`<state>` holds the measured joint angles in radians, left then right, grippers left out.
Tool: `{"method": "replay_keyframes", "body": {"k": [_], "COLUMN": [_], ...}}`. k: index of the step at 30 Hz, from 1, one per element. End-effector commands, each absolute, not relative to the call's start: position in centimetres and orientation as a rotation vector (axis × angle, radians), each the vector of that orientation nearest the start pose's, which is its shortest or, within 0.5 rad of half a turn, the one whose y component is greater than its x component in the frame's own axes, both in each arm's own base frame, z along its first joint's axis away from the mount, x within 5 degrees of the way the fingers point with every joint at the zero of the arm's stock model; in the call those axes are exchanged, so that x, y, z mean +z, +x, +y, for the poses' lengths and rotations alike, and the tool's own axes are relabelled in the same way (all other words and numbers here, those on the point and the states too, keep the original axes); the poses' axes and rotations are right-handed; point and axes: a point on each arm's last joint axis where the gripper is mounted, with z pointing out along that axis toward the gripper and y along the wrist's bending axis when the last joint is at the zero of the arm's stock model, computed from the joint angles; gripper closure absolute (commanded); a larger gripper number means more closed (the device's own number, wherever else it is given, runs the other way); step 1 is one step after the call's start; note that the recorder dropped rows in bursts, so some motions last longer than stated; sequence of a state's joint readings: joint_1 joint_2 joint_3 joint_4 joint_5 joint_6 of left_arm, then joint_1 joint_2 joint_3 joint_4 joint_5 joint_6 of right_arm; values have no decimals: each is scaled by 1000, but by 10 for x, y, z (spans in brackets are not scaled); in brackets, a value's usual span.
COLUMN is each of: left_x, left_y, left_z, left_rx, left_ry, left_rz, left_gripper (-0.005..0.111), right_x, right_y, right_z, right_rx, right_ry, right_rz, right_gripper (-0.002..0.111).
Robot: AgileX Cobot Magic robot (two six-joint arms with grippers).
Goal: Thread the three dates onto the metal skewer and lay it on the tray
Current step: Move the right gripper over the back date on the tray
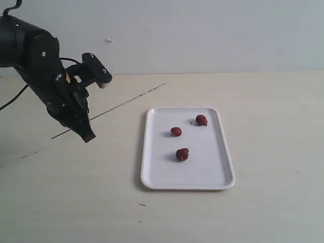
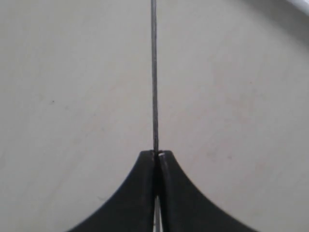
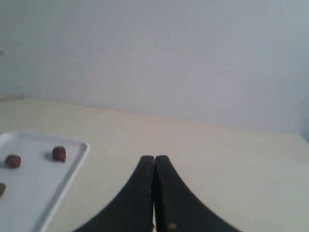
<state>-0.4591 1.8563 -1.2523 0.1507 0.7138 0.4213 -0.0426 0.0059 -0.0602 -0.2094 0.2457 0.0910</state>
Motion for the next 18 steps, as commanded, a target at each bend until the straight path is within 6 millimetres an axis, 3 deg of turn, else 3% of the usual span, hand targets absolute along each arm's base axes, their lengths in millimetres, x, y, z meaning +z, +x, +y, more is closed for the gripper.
{"method": "replay_keyframes", "body": {"k": [1, 4, 6, 9, 11, 13, 14, 15, 16, 17, 18], "left_x": [196, 198, 198, 198, 198, 194, 190, 188, 182, 180, 178], "left_y": [349, 351, 351, 350, 349, 349, 350, 350, 351, 351, 352], "left_z": [-160, -164, -164, -164, -166, -167, -167, -168, -168, -168, -168], "left_rx": [146, 148, 139, 133, 94, 76, 76, 77, 79, 78, 82], "left_ry": [1319, 1387, 1382, 1384, 1360, 1355, 1367, 1375, 1395, 1398, 1418], "left_rz": [2334, 2248, 2251, 2250, 2266, 2281, 2289, 2292, 2296, 2301, 2297], "left_gripper": [107, 107, 107, 107, 107, 107, 107, 107, 107, 107, 107], "right_x": [232, 248, 268, 288, 304, 318, 326, 329, 331, 330, 322], "right_y": [53, 49, 39, 51, 78, 118, 150, 170, 207, 228, 267], "right_z": [-2, 1, -1, -9, -10, -10, -9, -9, -8, -7, -8], "right_rx": [-101, 19, 287, 354, 256, 220, 184, 159, 96, 51, -51], "right_ry": [-22, 27, 194, 333, 306, 295, 254, 222, 132, 70, -60], "right_rz": [1420, 1236, 986, 986, 1121, 1261, 1366, 1427, 1553, 1628, 1764], "right_gripper": [108, 108, 108, 108, 108, 108, 108, 108, 108, 108, 108]}}
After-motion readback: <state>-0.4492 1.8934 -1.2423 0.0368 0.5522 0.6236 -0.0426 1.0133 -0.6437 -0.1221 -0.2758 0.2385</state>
